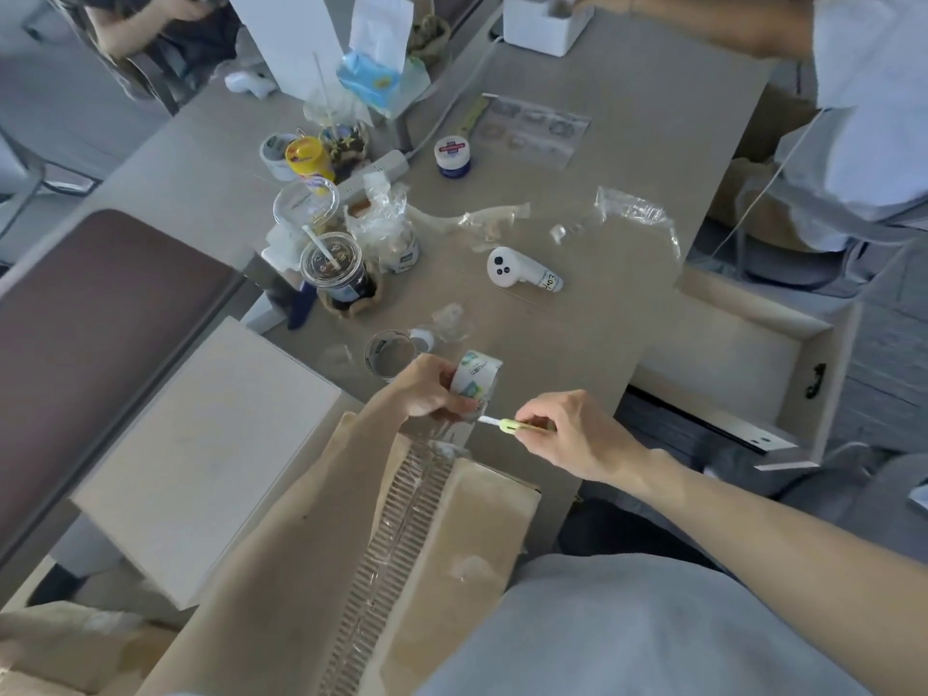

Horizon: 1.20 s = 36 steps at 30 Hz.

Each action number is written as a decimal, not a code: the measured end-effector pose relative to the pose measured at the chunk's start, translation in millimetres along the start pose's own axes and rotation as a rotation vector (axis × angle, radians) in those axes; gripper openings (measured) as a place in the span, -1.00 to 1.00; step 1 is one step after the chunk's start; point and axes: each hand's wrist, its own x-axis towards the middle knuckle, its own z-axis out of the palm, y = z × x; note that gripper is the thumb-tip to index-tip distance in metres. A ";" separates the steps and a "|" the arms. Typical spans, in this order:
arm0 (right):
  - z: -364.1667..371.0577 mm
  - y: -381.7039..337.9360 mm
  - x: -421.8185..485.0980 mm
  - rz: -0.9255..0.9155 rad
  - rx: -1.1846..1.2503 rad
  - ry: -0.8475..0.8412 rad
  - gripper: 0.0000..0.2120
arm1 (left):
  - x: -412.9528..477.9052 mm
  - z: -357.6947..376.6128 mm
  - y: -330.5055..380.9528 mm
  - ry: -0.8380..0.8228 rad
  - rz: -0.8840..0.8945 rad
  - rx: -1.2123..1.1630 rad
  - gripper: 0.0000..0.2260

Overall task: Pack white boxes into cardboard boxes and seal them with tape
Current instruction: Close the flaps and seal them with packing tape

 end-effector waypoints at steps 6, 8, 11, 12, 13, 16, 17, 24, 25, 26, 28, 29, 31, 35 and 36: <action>22.2 -15.0 12.4 -0.064 -0.166 0.117 -0.90 | -6.0 1.4 2.3 0.050 0.067 -0.052 -0.77; 26.9 -20.4 16.7 -0.062 -0.198 0.143 -0.92 | -7.0 0.9 0.8 0.068 0.102 -0.070 -0.78; 33.0 -26.4 21.7 -0.067 -0.245 0.128 -0.92 | -9.9 1.1 0.8 0.065 0.124 -0.135 -0.79; 34.3 -27.3 22.4 -0.068 -0.259 0.124 -0.92 | -10.7 1.5 1.6 0.064 0.128 -0.147 -0.79; 35.4 -28.2 23.7 -0.063 -0.272 0.119 -0.92 | -11.3 1.9 1.9 0.064 0.131 -0.155 -0.78; 38.1 -31.7 28.8 -0.047 -0.296 0.088 -0.90 | -13.0 1.6 2.4 0.062 0.152 -0.140 -0.75; 39.1 -32.9 31.5 -0.046 -0.302 0.076 -0.89 | -13.1 1.1 2.7 0.072 0.157 -0.117 -0.72; 44.4 -41.5 44.1 -0.043 -0.349 -0.007 -0.84 | -12.7 1.2 3.7 0.095 0.146 -0.003 -0.74; 44.9 -42.4 45.5 -0.040 -0.352 -0.017 -0.84 | -12.8 1.3 3.5 0.102 0.143 -0.002 -0.72; 45.4 -42.8 46.9 -0.036 -0.360 -0.027 -0.84 | -12.2 1.7 3.4 0.103 0.145 -0.001 -0.70; 46.5 -43.6 48.6 -0.029 -0.376 -0.048 -0.83 | -10.9 2.5 2.8 0.102 0.159 0.000 -0.68; 46.7 -44.0 49.0 -0.029 -0.378 -0.057 -0.83 | -10.6 2.4 2.6 0.102 0.157 -0.005 -0.67; 44.6 -43.7 47.9 -0.031 -0.380 -0.067 -0.83 | -9.9 1.9 1.4 0.098 0.153 -0.021 -0.69; 37.1 -34.0 36.4 -0.025 -0.409 -0.097 -0.84 | -11.3 1.6 1.4 0.083 0.182 -0.034 -0.70; 35.6 -29.3 32.0 -0.018 -0.414 -0.105 -0.84 | -10.3 1.6 0.3 0.075 0.183 -0.055 -0.70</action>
